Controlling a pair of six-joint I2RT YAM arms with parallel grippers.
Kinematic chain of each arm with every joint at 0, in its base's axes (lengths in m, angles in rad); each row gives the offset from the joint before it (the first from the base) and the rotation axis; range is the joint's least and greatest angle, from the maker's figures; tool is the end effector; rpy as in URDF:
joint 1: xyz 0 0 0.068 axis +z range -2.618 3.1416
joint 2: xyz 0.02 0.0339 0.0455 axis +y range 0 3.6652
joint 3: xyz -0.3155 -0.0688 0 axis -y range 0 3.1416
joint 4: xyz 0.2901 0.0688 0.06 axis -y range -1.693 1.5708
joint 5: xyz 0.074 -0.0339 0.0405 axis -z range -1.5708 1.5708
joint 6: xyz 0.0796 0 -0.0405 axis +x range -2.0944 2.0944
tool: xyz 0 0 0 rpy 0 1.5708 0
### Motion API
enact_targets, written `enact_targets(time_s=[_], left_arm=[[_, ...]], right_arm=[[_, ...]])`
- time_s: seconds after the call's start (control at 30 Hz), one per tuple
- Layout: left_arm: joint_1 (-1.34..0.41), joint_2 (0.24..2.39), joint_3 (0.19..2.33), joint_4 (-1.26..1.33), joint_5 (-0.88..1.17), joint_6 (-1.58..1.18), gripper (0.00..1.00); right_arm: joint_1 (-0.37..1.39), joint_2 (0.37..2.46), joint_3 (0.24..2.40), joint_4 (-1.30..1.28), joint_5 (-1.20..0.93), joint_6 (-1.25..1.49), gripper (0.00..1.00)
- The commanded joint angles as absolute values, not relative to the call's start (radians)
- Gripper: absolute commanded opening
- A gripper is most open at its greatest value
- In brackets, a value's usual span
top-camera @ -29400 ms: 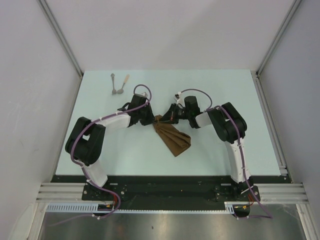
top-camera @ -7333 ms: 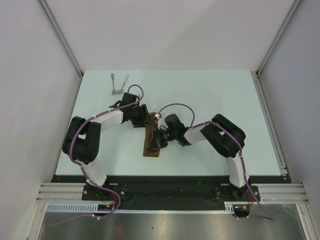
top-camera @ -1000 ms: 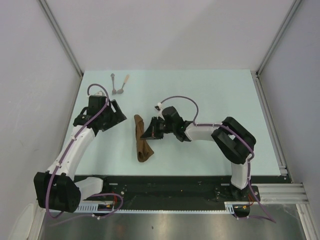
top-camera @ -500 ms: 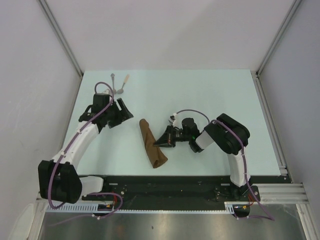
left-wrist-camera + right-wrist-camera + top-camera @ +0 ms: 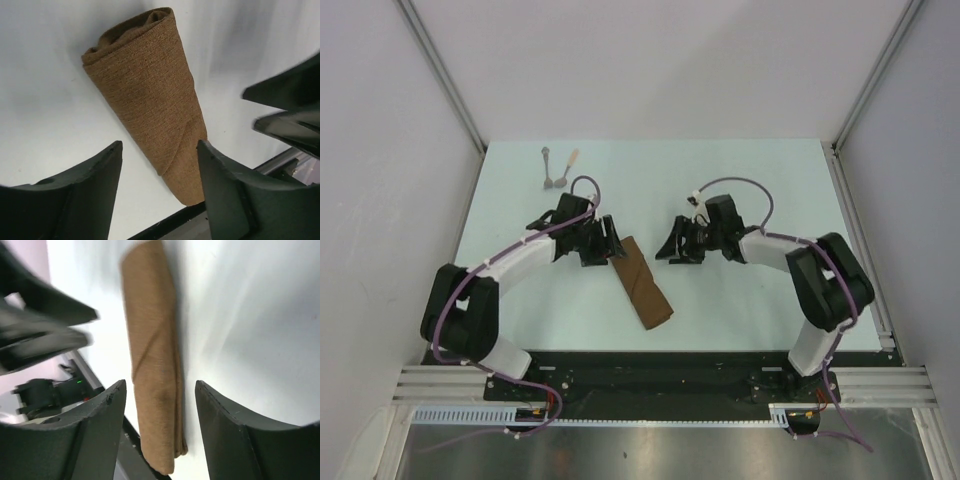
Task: Fold the napkin into a case and place the utensils inside
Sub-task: Turn over the smaller rectangle-folded napkin at the center of the board, then move the smaller rectangle folded napkin to the corner of the board.
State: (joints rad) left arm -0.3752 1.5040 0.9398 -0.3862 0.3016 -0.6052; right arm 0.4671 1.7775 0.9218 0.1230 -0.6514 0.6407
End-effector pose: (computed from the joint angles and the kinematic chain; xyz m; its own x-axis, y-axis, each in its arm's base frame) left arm 0.3294 -0.1552 0.2018 -0.9131 -0.2242 -0.3406 -0.0108 0.8482 -0.5295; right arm 0.3554 0.2333 0.1508 -0.9334 0.0617 -0.3535 -0.2527 0.5866 0.7695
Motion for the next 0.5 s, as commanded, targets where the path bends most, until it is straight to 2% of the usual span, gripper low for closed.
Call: enact_targets(time_s=[0.0,0.1,0.13,0.23,0.3,0.47], left_arm=[[-0.374,1.564,0.994,-0.292,0.397,-0.635,0.62],[-0.374,1.603,1.009,-0.269,0.423,-0.652,0.56],[-0.374,1.612,1.011,-0.261,0.434,-0.663,0.51],[-0.374,1.661,1.028,-0.241,0.460,-0.696,0.45],[-0.374,1.681,1.034,-0.213,0.471,-0.715,0.45],[-0.373,1.807,1.115,-0.293,0.374,-0.704,0.45]], right_arm=[[0.558,1.628,0.999,-0.307,-0.439,0.402,0.62],[0.656,1.614,0.977,-0.223,-0.491,0.481,0.58],[0.678,1.615,0.962,-0.188,-0.512,0.535,0.55],[0.755,1.628,0.894,-0.052,-0.534,0.609,0.44],[0.775,1.640,0.835,0.039,-0.540,0.630,0.38],[0.747,1.664,0.733,0.106,-0.502,0.603,0.34]])
